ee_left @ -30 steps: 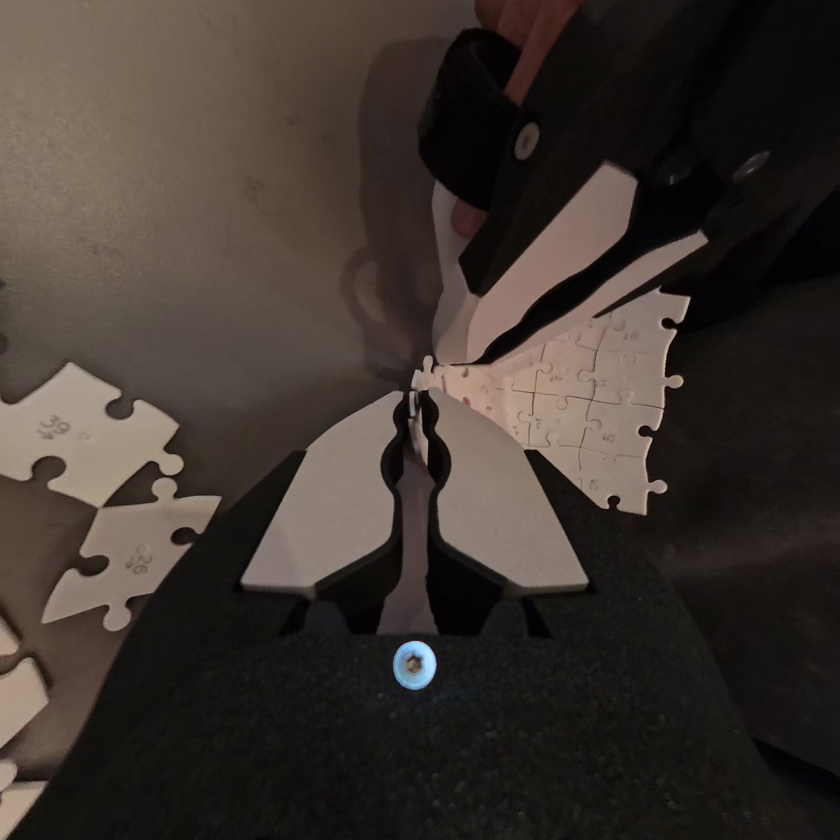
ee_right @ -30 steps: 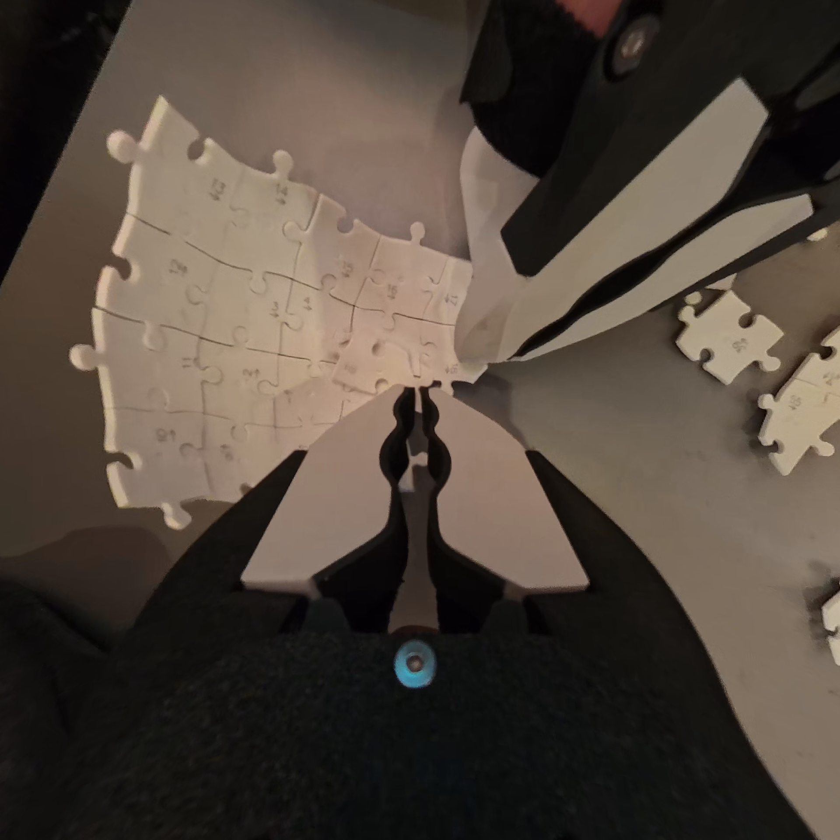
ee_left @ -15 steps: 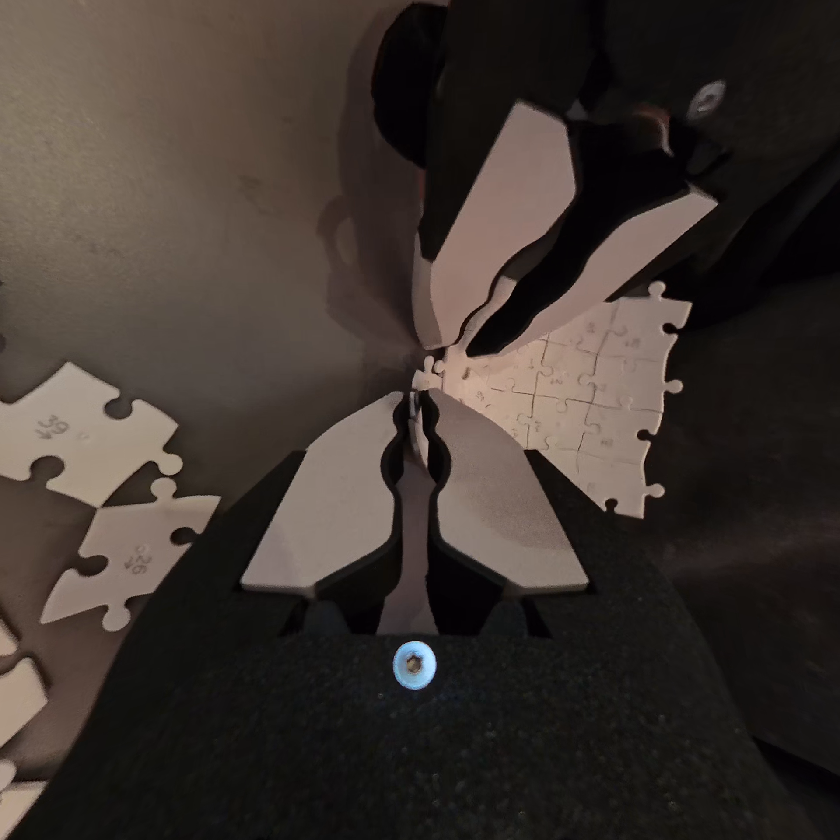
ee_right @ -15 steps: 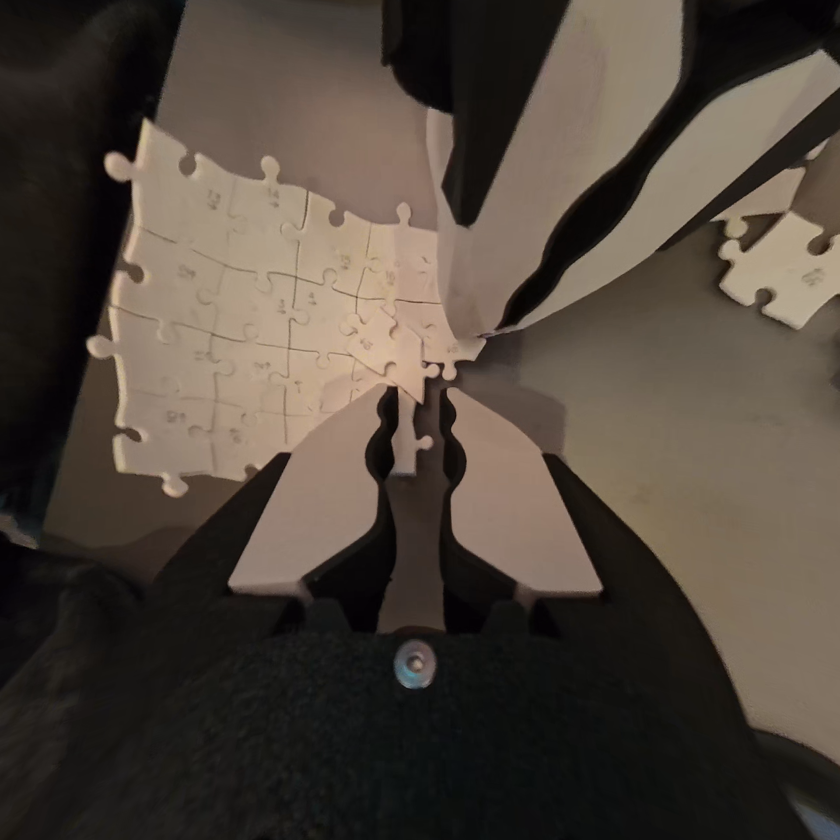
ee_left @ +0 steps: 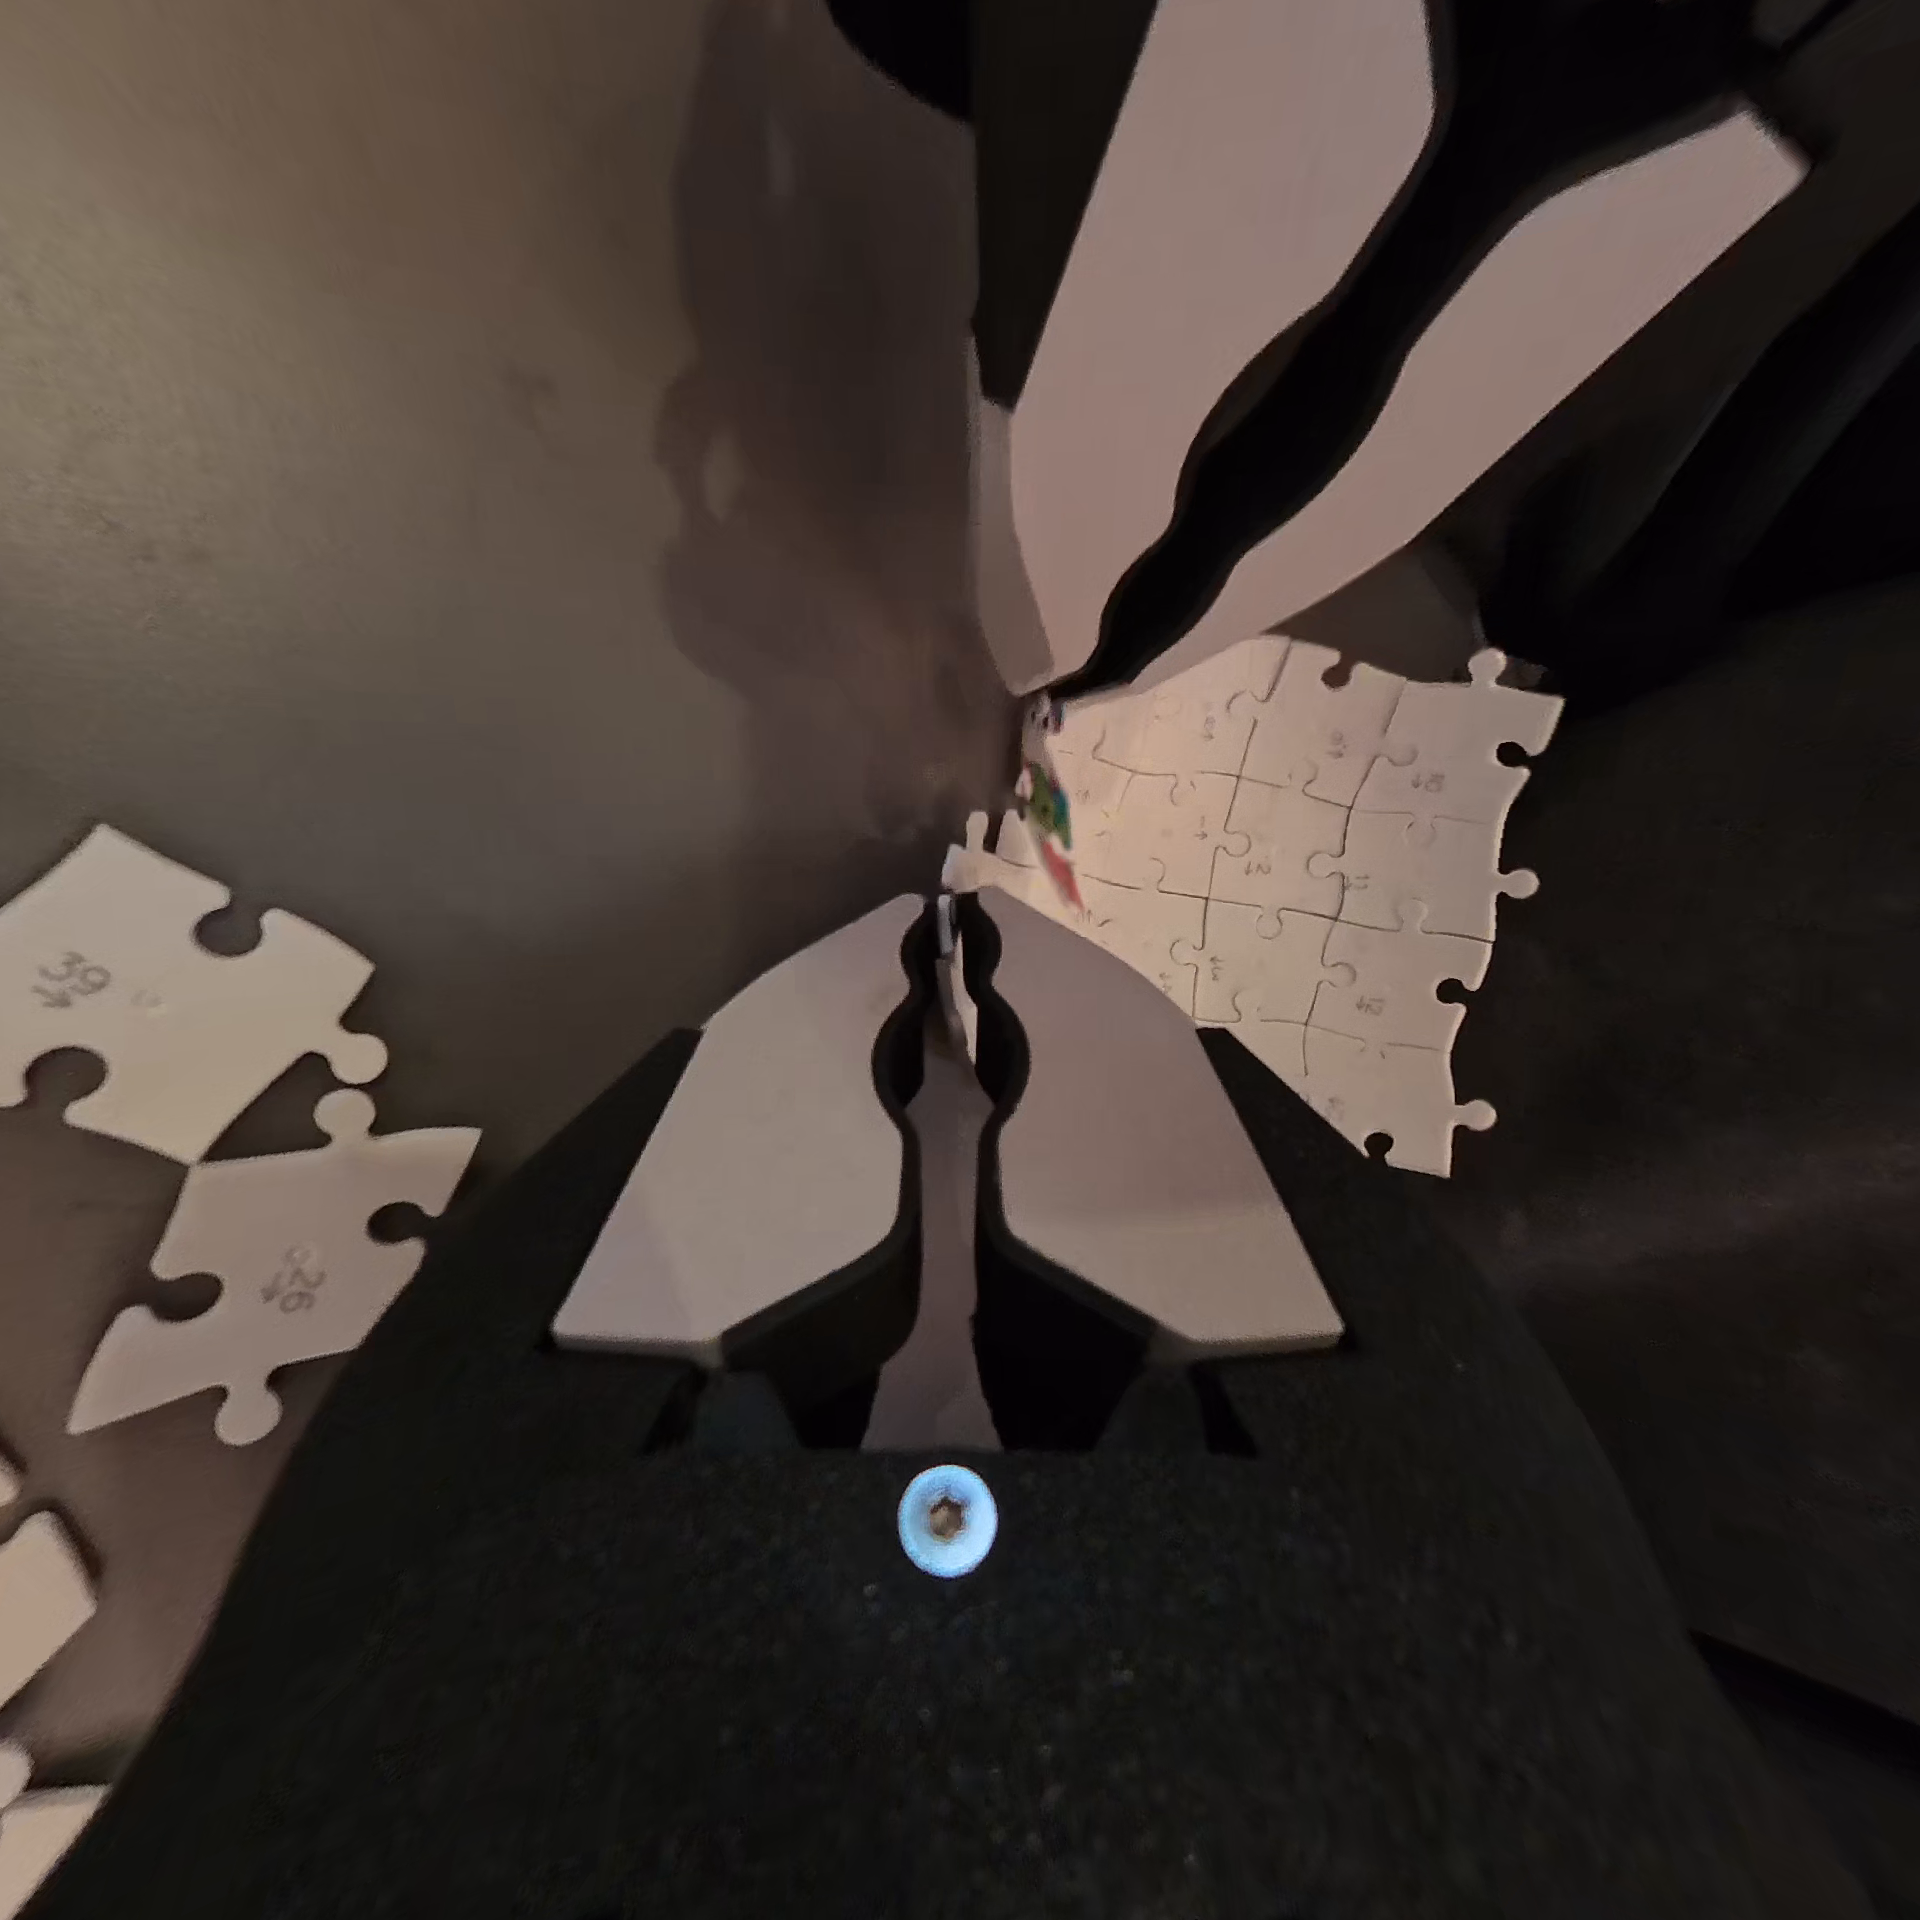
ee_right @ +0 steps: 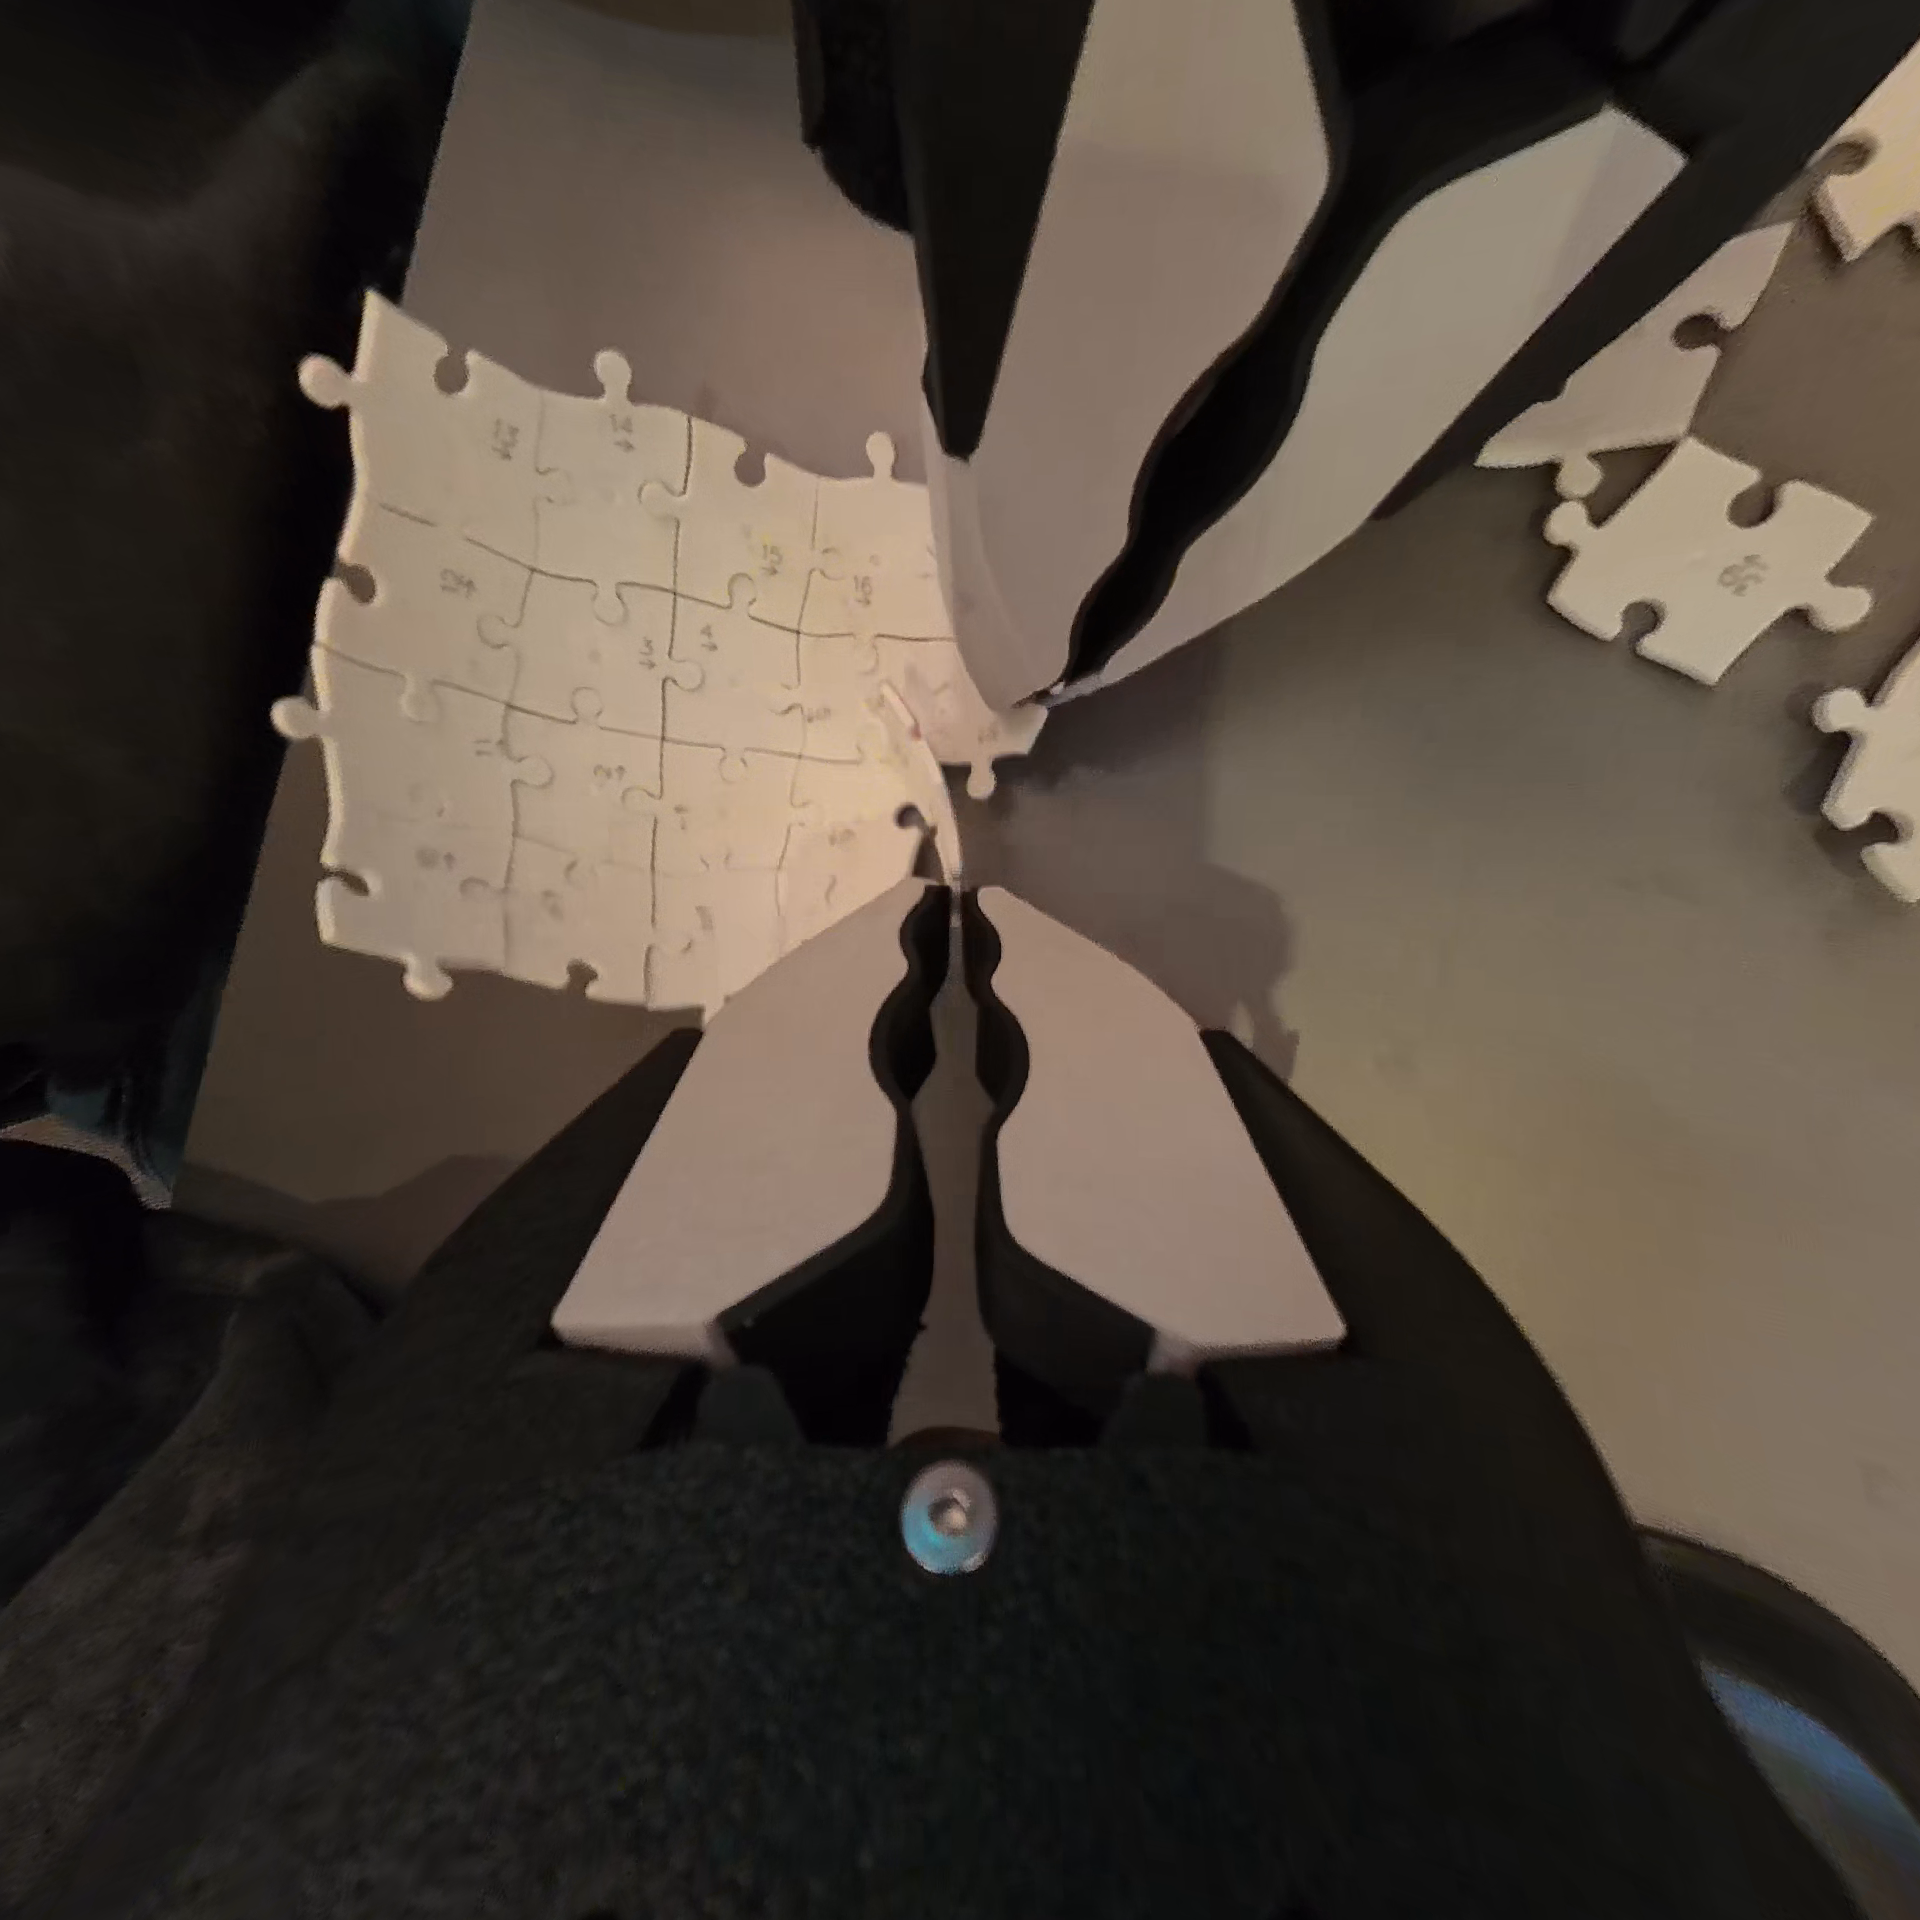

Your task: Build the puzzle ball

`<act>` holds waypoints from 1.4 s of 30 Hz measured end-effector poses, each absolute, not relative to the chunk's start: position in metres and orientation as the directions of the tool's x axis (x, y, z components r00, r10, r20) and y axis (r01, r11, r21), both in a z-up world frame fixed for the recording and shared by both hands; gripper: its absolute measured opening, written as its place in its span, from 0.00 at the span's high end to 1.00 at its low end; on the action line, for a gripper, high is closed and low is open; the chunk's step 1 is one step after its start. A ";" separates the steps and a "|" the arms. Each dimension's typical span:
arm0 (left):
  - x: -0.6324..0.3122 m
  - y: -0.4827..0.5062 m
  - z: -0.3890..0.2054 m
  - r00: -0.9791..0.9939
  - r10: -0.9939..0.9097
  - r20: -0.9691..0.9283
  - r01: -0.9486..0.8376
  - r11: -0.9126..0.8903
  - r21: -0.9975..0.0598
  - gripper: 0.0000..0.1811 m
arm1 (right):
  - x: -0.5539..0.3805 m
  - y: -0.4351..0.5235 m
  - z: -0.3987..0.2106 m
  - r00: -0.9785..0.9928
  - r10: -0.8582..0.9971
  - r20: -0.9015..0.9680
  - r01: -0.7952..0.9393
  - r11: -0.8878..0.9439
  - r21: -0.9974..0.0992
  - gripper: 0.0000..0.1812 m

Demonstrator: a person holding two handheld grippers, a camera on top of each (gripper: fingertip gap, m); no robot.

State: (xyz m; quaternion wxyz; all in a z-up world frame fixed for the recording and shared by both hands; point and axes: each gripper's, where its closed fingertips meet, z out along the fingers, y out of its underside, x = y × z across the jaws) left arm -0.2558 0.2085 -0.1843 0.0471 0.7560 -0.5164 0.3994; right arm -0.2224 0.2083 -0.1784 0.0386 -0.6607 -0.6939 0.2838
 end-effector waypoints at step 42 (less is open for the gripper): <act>-0.269 0.203 -0.184 0.214 -0.663 0.718 -0.841 -0.498 -0.209 0.99 | -0.201 0.220 -0.188 0.127 0.991 0.037 0.751 -0.072 -0.656 0.91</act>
